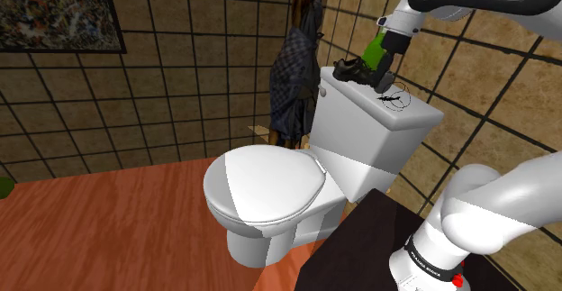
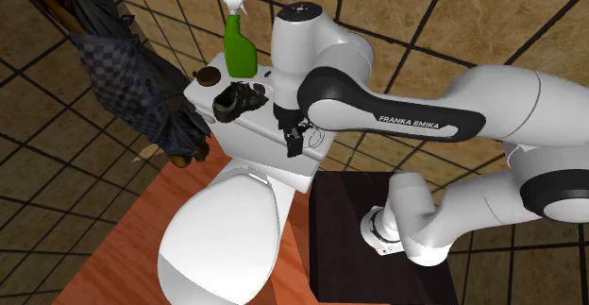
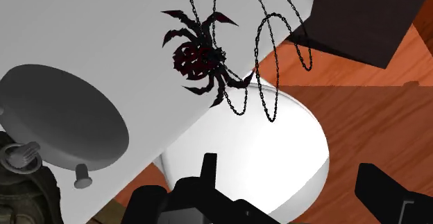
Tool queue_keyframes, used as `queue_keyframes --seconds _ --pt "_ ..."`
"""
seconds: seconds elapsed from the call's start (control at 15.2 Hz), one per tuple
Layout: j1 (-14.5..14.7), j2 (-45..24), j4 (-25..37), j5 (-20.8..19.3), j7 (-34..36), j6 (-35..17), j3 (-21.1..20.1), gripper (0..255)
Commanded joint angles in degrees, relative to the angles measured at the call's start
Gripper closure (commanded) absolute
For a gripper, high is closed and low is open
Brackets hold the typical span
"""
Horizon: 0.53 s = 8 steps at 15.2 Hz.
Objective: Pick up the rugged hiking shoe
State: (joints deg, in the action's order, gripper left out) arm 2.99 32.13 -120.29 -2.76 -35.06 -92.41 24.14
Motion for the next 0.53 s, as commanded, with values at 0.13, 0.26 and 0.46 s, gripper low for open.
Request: queue_keyframes --seconds 0.13,0.26,0.46 --pt "2.31 -7.22 7.82 1.94 -10.63 -0.71 6.75 0" --pt "3.60 -11.31 12.30 3.93 -16.03 -0.50 10.29 0" --pt "5.30 -18.63 19.99 8.62 -24.73 0.69 16.00 0"
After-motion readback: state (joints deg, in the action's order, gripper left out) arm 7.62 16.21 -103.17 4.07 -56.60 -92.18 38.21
